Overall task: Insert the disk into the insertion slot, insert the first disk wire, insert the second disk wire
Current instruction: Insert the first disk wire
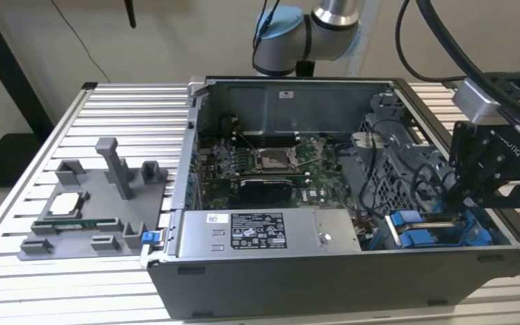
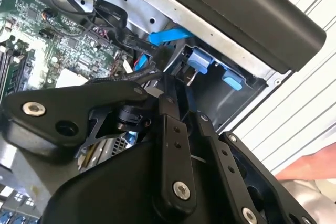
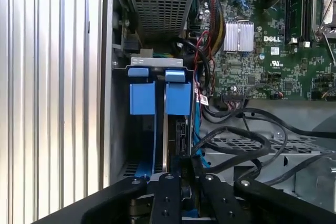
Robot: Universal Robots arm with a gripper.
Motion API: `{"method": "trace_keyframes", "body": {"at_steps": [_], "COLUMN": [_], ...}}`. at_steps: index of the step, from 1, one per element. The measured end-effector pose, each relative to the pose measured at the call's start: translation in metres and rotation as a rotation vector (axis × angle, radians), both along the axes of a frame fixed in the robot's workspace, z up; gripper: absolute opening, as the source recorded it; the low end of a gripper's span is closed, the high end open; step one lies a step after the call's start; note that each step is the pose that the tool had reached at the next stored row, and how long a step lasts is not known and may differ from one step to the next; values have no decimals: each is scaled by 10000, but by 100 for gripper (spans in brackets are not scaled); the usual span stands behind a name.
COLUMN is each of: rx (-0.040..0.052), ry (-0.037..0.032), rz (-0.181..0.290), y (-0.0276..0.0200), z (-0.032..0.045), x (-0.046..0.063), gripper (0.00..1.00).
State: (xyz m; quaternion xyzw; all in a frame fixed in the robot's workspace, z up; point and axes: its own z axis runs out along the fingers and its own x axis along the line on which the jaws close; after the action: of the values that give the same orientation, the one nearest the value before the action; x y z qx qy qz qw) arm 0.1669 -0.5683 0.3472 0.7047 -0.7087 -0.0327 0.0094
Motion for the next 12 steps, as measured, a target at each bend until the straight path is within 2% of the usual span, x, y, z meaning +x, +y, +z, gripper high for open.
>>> {"method": "trace_keyframes", "body": {"at_steps": [12], "rx": [3], "ry": [0], "rz": [0], "y": [0], "z": [-40], "x": [21], "gripper": [0]}}
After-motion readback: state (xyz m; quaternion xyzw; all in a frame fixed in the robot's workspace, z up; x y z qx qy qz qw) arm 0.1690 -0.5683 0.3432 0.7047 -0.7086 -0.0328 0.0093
